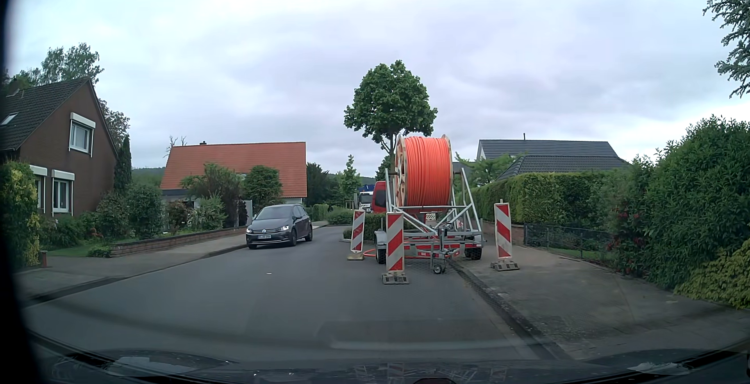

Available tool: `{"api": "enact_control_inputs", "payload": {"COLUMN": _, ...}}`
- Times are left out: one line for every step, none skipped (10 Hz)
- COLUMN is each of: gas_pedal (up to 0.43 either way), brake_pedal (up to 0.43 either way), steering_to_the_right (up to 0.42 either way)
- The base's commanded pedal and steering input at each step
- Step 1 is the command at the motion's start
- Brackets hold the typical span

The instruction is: Follow the waypoints while adhering to traffic rules and regulations

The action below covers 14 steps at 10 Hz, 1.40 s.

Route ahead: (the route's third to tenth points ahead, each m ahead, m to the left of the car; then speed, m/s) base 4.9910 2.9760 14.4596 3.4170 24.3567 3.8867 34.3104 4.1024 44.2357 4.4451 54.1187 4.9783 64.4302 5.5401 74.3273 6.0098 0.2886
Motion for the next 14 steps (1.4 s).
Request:
{"api": "enact_control_inputs", "payload": {"gas_pedal": 0.0, "brake_pedal": 0.061, "steering_to_the_right": 0.018}}
{"api": "enact_control_inputs", "payload": {"gas_pedal": 0.0, "brake_pedal": 0.055, "steering_to_the_right": 0.011}}
{"api": "enact_control_inputs", "payload": {"gas_pedal": 0.0, "brake_pedal": 0.043, "steering_to_the_right": 0.005}}
{"api": "enact_control_inputs", "payload": {"gas_pedal": 0.0, "brake_pedal": 0.037, "steering_to_the_right": -0.007}}
{"api": "enact_control_inputs", "payload": {"gas_pedal": 0.0, "brake_pedal": 0.061, "steering_to_the_right": -0.014}}
{"api": "enact_control_inputs", "payload": {"gas_pedal": 0.0, "brake_pedal": 0.073, "steering_to_the_right": -0.014}}
{"api": "enact_control_inputs", "payload": {"gas_pedal": 0.0, "brake_pedal": 0.067, "steering_to_the_right": -0.01}}
{"api": "enact_control_inputs", "payload": {"gas_pedal": 0.0, "brake_pedal": 0.061, "steering_to_the_right": -0.006}}
{"api": "enact_control_inputs", "payload": {"gas_pedal": 0.0, "brake_pedal": 0.0, "steering_to_the_right": -0.004}}
{"api": "enact_control_inputs", "payload": {"gas_pedal": 0.0, "brake_pedal": 0.0, "steering_to_the_right": 0.0}}
{"api": "enact_control_inputs", "payload": {"gas_pedal": 0.0, "brake_pedal": 0.0, "steering_to_the_right": 0.0}}
{"api": "enact_control_inputs", "payload": {"gas_pedal": 0.0, "brake_pedal": 0.0, "steering_to_the_right": 0.0}}
{"api": "enact_control_inputs", "payload": {"gas_pedal": 0.02, "brake_pedal": 0.0, "steering_to_the_right": 0.0}}
{"api": "enact_control_inputs", "payload": {"gas_pedal": 0.079, "brake_pedal": 0.0, "steering_to_the_right": 0.0}}
